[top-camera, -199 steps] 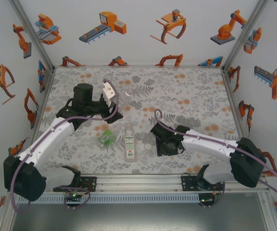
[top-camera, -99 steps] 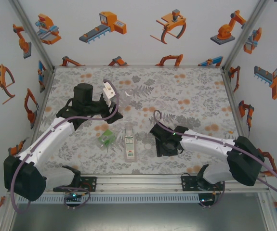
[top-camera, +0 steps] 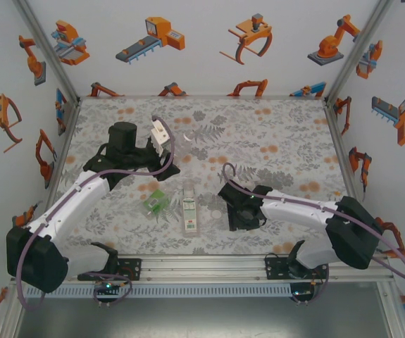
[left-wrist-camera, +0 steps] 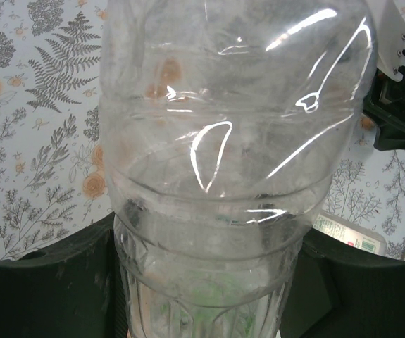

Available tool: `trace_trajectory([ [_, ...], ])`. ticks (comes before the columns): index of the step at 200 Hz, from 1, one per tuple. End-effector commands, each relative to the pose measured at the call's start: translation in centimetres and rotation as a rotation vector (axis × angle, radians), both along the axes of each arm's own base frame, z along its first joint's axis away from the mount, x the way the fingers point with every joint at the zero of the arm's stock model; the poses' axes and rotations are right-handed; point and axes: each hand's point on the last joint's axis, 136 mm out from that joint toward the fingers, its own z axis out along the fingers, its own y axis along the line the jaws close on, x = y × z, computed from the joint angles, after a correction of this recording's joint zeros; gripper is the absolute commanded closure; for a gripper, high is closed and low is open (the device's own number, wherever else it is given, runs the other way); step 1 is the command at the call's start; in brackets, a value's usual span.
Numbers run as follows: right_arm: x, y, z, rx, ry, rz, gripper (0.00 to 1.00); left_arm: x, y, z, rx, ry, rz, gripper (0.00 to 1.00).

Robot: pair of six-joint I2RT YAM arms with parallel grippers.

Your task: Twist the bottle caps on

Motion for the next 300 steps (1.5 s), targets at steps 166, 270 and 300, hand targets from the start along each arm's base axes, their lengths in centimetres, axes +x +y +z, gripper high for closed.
trace_trajectory([
  [166,8.0,2.3,1.9,0.308,-0.055,-0.079,0.82,0.5,-0.4,2.7,-0.083,-0.036,0.063,1.0],
  [270,14.5,3.9,0.2,0.66,-0.022,-0.167,0.79,1.6,-1.5,4.2,-0.27,0.058,0.148,1.0],
  [300,13.8,1.9,-1.0,0.619,-0.001,-0.212,0.74,1.8,-1.7,4.7,-0.275,0.074,0.146,1.0],
])
